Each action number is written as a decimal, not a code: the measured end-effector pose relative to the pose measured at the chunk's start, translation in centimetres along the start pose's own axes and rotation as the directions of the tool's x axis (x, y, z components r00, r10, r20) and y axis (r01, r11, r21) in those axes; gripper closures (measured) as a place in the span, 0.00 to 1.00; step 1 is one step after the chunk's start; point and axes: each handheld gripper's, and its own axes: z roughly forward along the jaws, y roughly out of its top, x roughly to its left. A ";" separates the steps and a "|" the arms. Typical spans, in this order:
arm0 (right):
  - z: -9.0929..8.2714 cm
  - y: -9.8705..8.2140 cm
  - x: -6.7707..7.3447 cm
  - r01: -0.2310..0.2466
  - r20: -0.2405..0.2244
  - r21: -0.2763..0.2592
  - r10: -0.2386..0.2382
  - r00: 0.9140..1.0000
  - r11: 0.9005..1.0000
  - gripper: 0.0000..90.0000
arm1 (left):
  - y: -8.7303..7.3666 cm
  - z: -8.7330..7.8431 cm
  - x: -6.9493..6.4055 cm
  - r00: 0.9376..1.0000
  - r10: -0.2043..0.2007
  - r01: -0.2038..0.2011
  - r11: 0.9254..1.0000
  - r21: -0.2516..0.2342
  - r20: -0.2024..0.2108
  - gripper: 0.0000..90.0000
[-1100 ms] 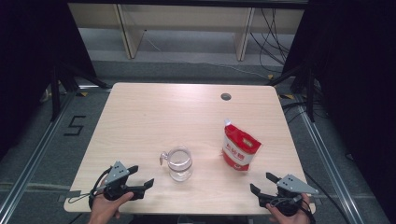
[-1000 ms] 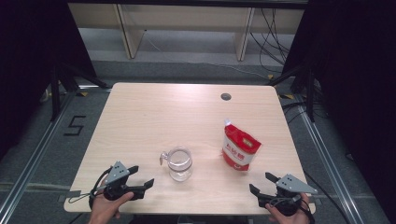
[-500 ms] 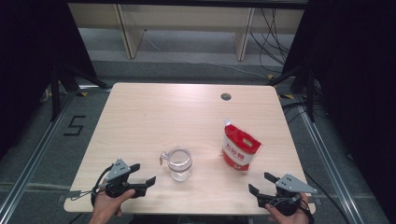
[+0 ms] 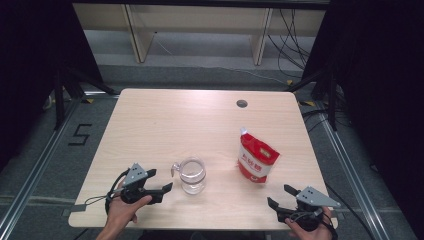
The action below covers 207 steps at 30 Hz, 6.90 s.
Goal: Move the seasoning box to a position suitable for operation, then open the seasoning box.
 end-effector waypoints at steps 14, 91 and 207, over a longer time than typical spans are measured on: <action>0.1 -0.1 0.1 0.012 0.006 0.002 -0.012 1.000 1.000 0.28 | 1.0 1.1 0.2 0.994 0.101 -0.101 0.995 0.006 -0.040 0.43; 1.1 0.5 1.8 0.147 -0.091 0.020 -0.145 0.985 0.989 0.33 | 1.4 0.8 -3.4 0.983 0.171 -0.173 0.984 0.031 0.061 0.38; 8.6 7.3 9.4 0.327 -0.242 -0.169 -0.361 0.901 0.930 0.98 | 3.6 0.6 -4.2 0.982 0.148 -0.132 0.982 -0.132 0.119 0.98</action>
